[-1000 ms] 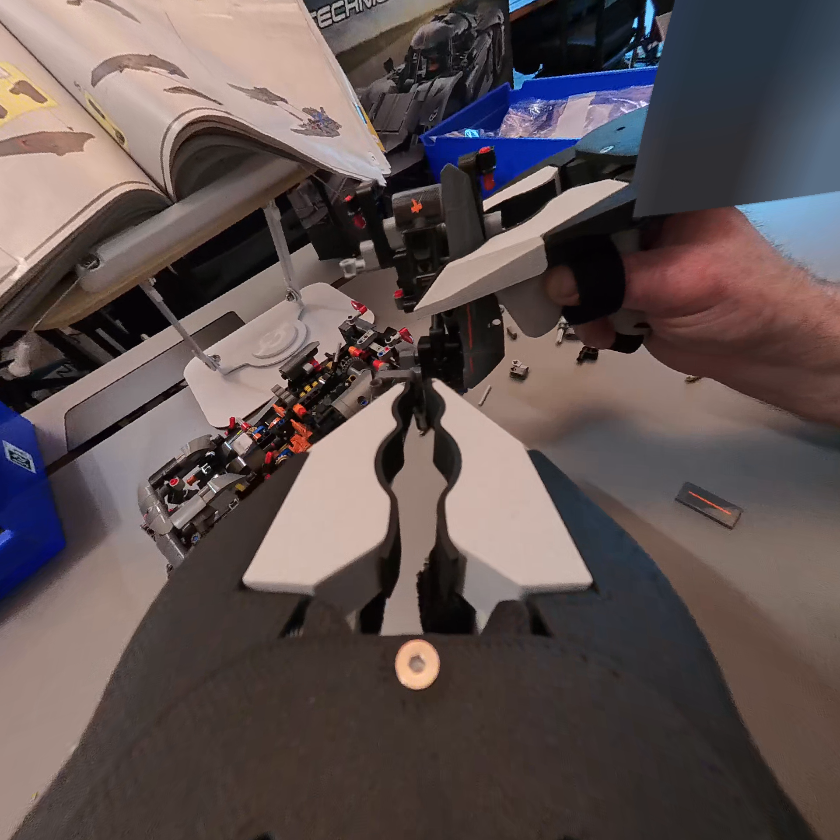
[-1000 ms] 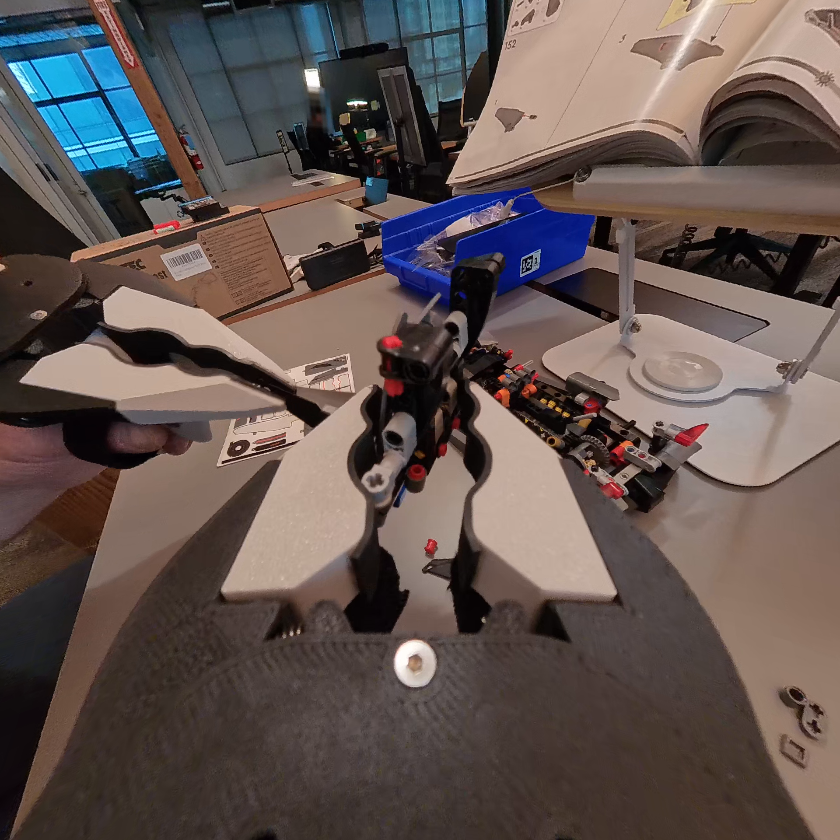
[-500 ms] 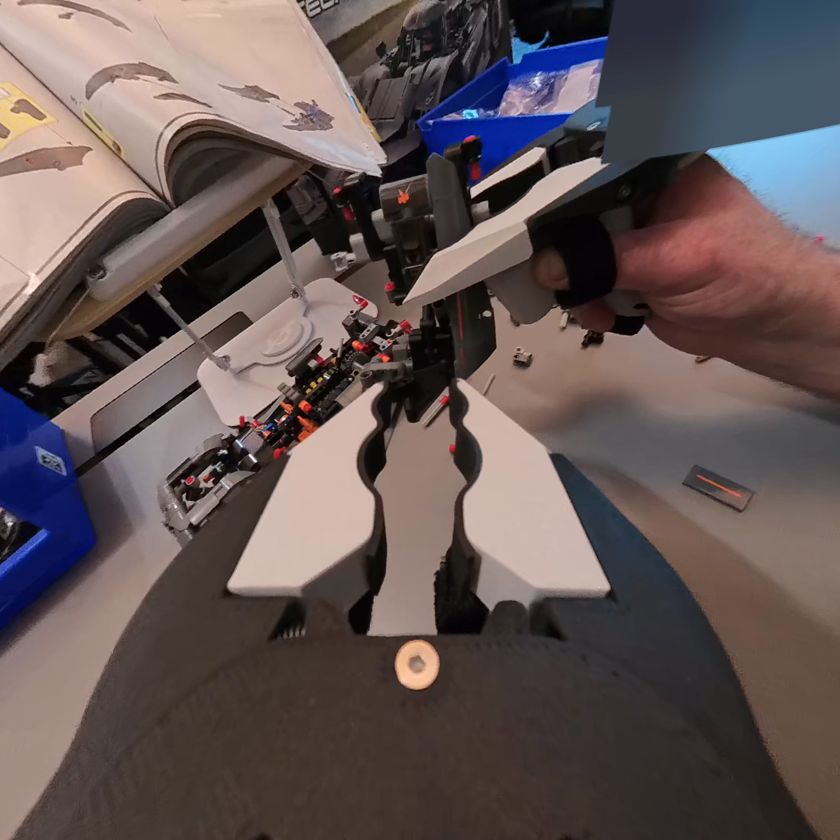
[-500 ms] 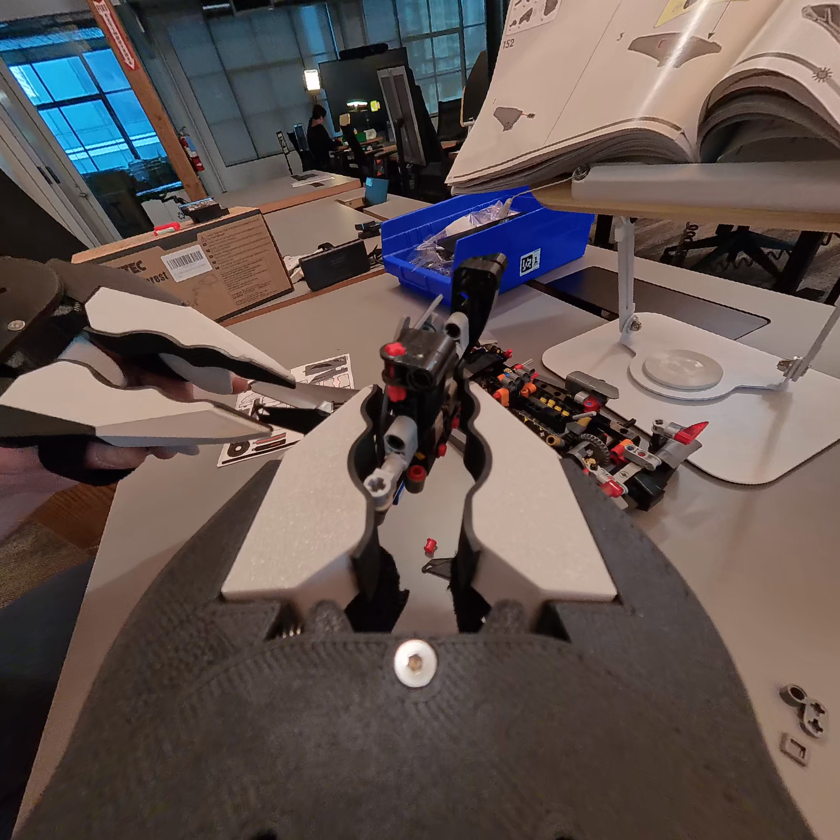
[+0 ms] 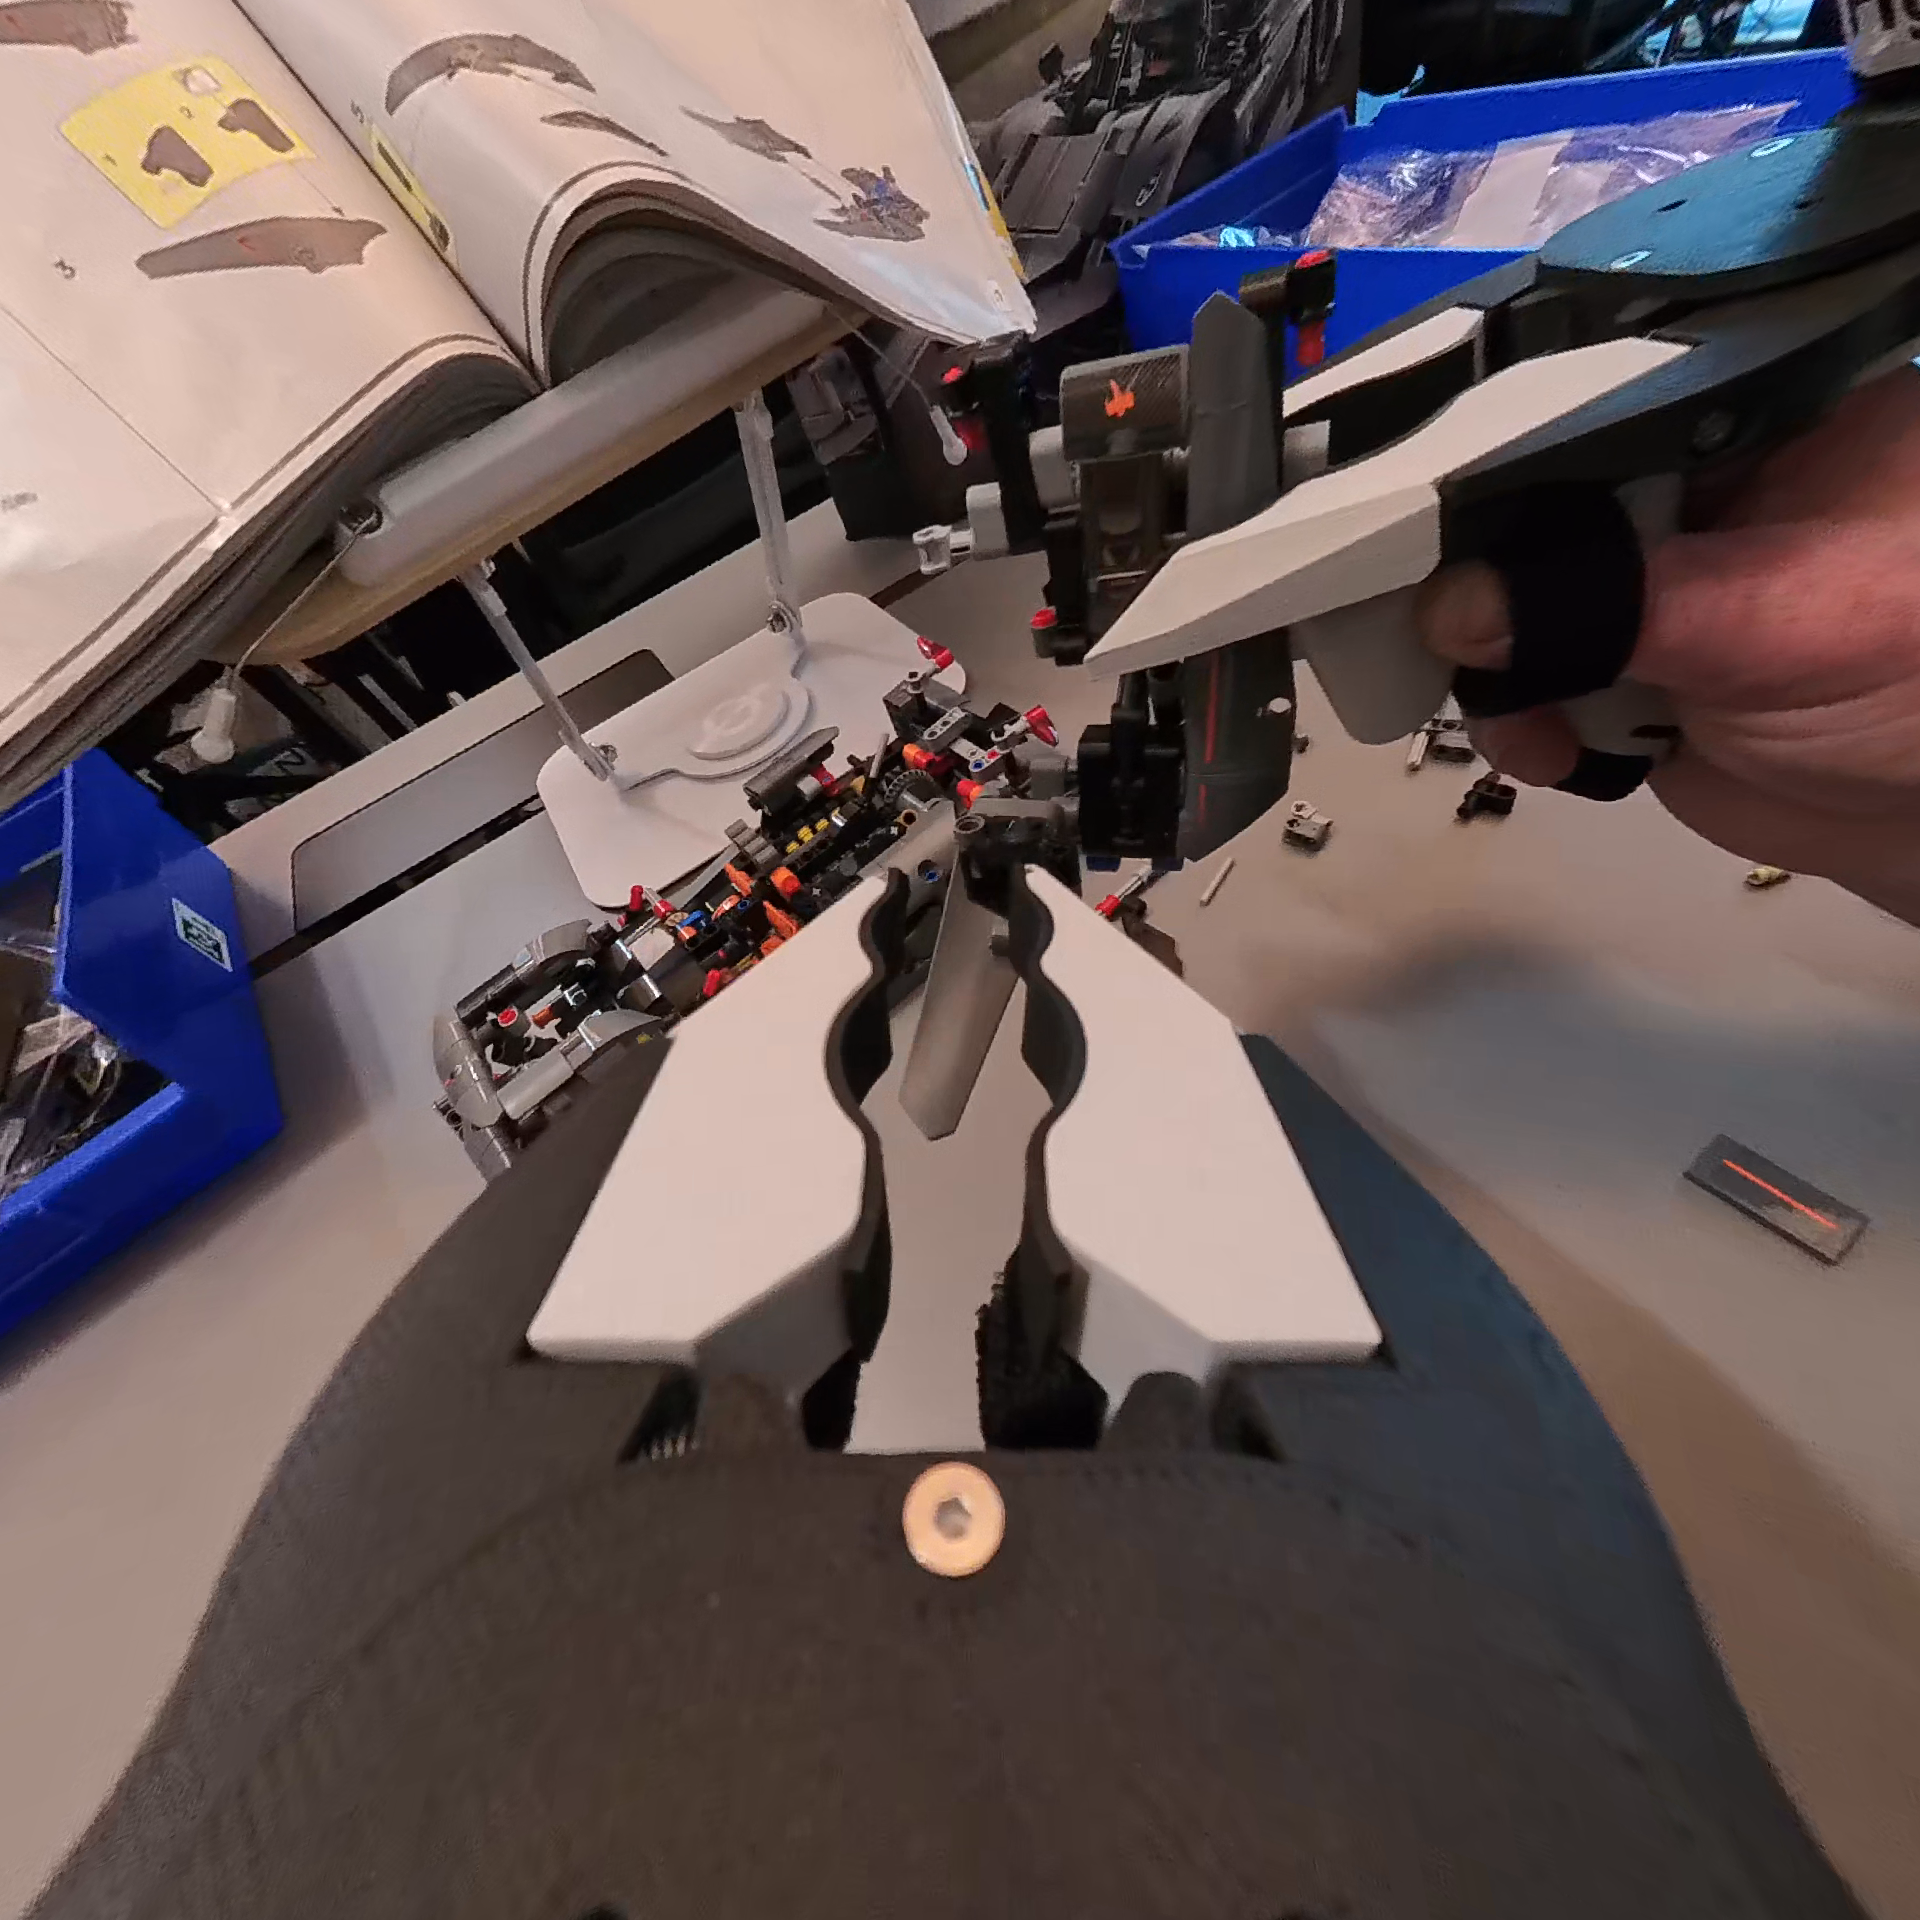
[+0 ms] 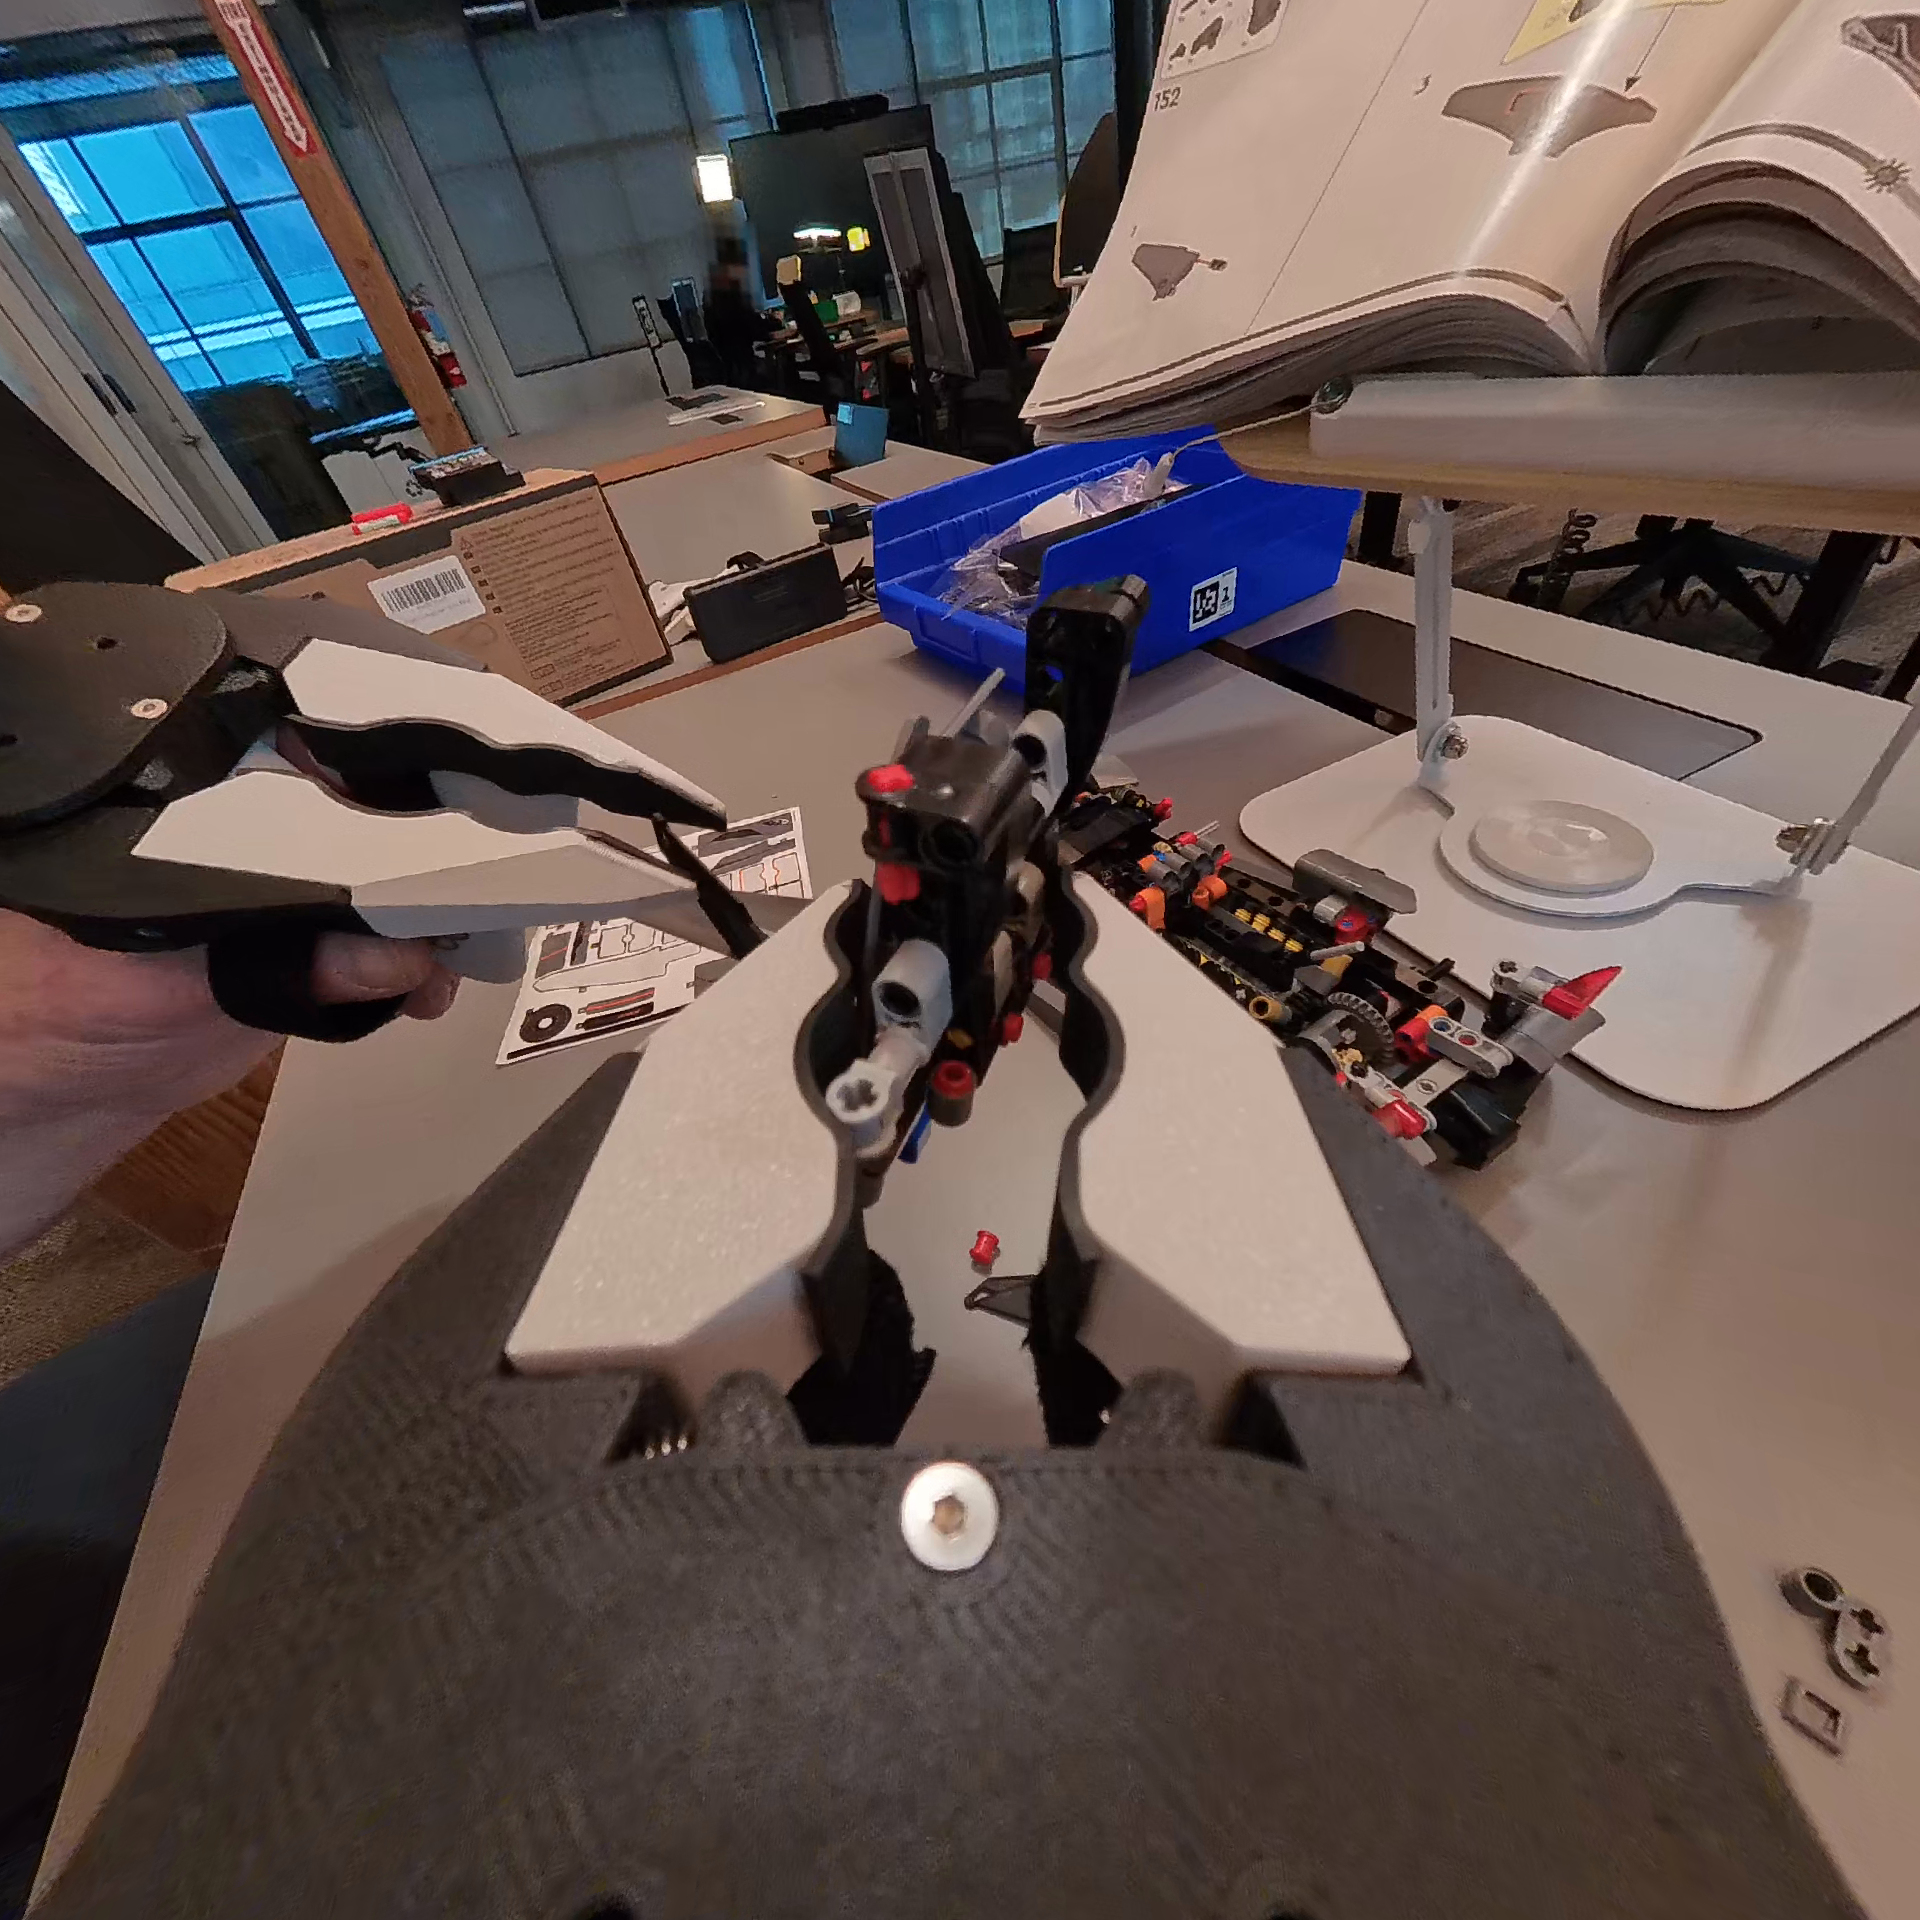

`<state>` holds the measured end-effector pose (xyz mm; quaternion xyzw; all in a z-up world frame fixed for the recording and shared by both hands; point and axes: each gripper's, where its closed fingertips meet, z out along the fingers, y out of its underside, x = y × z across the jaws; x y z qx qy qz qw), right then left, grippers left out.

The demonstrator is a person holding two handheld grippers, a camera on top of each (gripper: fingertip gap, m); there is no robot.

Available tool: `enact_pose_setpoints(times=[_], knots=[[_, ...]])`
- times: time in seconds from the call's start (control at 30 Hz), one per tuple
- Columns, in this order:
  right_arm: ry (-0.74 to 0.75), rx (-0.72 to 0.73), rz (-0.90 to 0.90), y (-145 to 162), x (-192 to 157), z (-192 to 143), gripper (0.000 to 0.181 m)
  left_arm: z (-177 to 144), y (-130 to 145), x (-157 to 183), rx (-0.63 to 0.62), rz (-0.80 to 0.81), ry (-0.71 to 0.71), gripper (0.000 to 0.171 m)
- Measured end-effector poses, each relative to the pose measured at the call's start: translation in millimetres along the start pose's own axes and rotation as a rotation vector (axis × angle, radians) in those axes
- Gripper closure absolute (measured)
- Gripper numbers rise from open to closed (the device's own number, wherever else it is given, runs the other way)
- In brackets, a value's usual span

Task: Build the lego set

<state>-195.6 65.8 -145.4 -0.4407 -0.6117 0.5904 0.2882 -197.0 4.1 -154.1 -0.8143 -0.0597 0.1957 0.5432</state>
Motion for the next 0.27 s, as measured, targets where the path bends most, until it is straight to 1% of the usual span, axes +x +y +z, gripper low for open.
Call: enact_pose_setpoints(times=[0.17,0.27], knots=[[-0.007,0.006,0.007,-1.3,-0.6,-0.5,0.149,-0.4,-2.6,7.2,0.006,0.033,0.022,0.158],[-0.003,0.002,0.006,-0.1,0.0,0.2,0.149,0.7,-3.9,11.8,-0.001,0.043,0.031,0.164]])
